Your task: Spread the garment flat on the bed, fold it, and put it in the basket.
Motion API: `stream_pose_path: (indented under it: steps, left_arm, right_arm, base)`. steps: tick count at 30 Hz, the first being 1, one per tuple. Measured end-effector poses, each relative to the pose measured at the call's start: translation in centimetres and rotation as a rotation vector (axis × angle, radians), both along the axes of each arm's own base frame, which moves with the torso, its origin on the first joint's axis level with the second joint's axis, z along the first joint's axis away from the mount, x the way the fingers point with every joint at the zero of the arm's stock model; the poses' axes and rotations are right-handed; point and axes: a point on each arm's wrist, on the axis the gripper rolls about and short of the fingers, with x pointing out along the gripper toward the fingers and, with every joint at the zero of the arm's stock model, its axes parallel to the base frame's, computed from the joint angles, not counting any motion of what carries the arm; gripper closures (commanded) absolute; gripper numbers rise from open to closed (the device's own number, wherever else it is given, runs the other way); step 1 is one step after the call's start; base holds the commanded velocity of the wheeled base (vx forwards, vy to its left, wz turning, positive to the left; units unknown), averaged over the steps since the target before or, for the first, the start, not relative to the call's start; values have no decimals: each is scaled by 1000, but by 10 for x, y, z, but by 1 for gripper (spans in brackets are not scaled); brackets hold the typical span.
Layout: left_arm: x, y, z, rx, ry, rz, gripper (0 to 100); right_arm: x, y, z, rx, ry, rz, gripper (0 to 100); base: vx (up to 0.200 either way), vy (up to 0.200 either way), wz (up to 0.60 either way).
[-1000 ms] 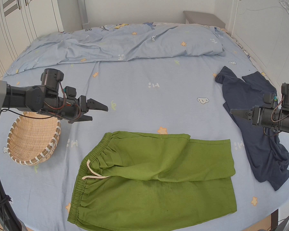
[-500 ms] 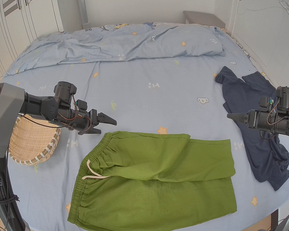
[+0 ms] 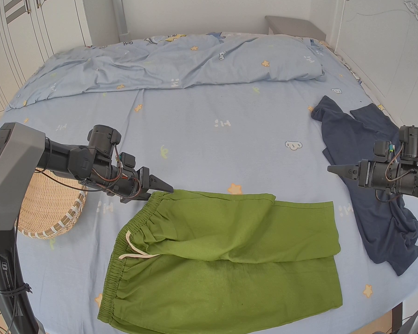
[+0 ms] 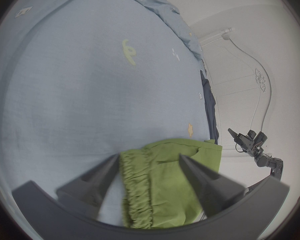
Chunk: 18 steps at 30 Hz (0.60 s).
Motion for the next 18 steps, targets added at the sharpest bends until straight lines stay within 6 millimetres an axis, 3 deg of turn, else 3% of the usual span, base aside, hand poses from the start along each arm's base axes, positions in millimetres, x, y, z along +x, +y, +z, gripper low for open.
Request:
stream_pose_path:
  steps: [18]
  left_arm:
    - [-4,10,11,-4,-19,22,100]
  right_arm:
    - [5,-3,-6,1,22,-10,0]
  base:
    - [0,0,0]
